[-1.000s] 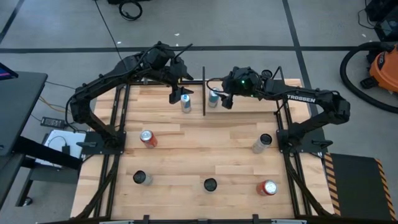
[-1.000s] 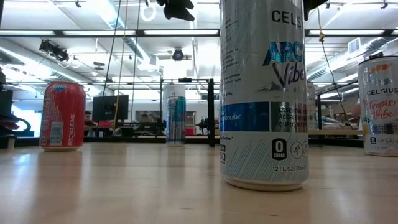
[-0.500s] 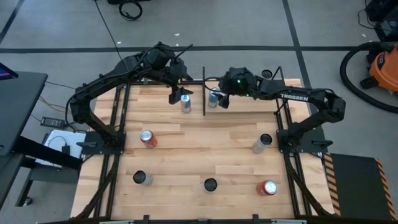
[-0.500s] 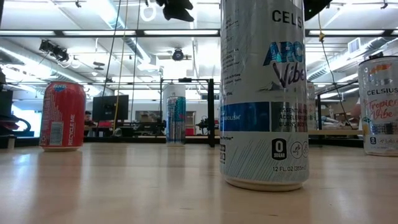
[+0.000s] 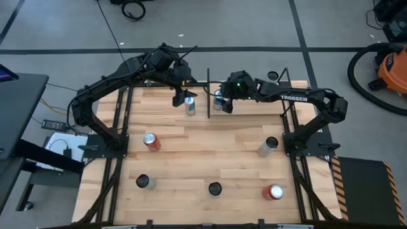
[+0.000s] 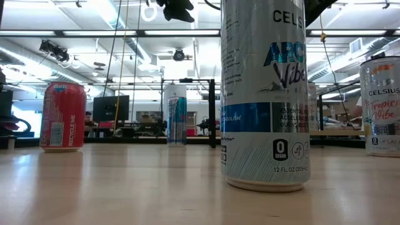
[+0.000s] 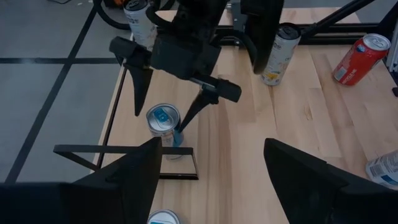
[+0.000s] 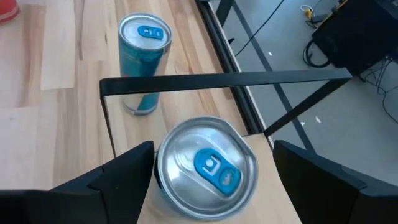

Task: Place canned beverage on shelf
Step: Put the bottom blue soda can on the shelf

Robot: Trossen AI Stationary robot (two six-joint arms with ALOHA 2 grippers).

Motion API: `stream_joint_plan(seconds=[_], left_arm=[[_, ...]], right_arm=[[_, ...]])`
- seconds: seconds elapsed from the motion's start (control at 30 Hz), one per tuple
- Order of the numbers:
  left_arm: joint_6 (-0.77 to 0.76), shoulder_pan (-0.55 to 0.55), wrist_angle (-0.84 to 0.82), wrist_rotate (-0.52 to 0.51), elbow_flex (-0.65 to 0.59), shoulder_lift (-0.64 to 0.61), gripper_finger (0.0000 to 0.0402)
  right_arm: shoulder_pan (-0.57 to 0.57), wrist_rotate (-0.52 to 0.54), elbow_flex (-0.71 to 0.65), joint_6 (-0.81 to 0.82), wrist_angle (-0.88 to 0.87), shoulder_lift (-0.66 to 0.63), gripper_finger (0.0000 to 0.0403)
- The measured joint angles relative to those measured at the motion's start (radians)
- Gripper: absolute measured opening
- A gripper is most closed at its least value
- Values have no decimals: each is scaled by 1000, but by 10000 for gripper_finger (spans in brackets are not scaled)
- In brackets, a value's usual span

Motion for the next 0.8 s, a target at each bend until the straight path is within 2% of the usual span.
stream_joint_plan(seconds=[0.4,0.63,0.8], left_arm=[[0,0,1,0,0,0,284],[0,0,1,0,0,0,284],[0,0,1,0,0,0,284]], right_arm=[[-1,-2,0,14,-42,-1,257],[2,66,0,52,-57,-10,252],[-11,81,-1,95,-87,-73,251]])
